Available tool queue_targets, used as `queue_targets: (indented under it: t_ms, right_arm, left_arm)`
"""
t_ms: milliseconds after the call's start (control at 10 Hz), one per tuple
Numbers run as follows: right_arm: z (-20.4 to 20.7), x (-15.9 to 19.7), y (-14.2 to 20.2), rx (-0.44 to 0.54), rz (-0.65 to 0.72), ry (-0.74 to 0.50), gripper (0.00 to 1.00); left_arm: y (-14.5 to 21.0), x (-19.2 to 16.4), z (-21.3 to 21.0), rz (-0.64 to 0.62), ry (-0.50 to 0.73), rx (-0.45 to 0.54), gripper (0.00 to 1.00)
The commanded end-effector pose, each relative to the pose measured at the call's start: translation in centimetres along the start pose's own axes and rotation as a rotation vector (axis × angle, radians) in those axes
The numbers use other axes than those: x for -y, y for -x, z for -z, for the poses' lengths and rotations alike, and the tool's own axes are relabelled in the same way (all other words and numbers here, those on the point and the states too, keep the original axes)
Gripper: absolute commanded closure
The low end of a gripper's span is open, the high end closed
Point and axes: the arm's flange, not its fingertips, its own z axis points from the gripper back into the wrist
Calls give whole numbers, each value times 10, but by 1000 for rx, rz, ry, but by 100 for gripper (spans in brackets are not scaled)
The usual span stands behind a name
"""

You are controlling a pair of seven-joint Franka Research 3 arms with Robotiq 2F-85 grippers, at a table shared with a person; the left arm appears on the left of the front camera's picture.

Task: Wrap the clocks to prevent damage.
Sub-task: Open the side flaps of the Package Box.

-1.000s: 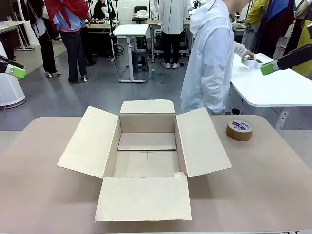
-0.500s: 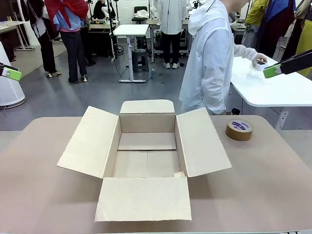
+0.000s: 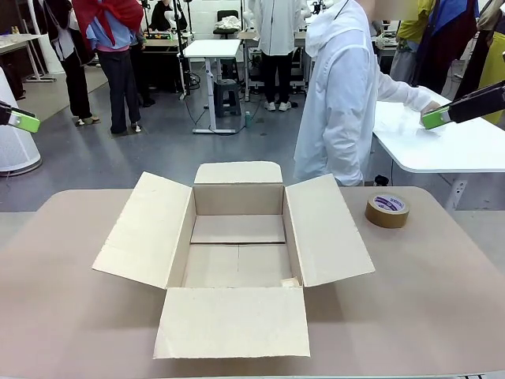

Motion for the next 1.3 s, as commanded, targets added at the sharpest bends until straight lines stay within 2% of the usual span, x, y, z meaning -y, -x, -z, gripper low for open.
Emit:
queue_targets:
  t_ms: [0,100,200,300,400,800,1000,1100,1200]
  right_arm:
    - [3,-1,-1,-46,8,-3,100]
    - [6,-2,-2,-64,2,-3,100]
    - [7,-2,-3,-71,2,-4,86]
    - [8,-2,-2,-77,3,-6,97]
    - [9,-3,-2,-80,2,-8,100]
    - [9,-6,-1,-76,12,-6,100]
    - [10,-8,-3,-76,37,22,100]
    - [17,-13,-13,-105,204,90,100]
    - [31,-28,-34,-148,307,171,100]
  left_arm:
    - [0,2,-2,25,18,-15,100]
    - [1,0,0,23,28,-17,100]
    - [0,-2,0,26,33,-22,100]
    - [4,-3,-2,29,32,-27,95]
    - [4,-3,-1,28,32,-34,100]
    - [4,-3,0,17,29,-43,100]
    - [0,-5,2,-38,34,-50,100]
    - [-9,-1,5,-107,-1,-70,100]
    - [-30,4,12,-142,-34,-101,100]
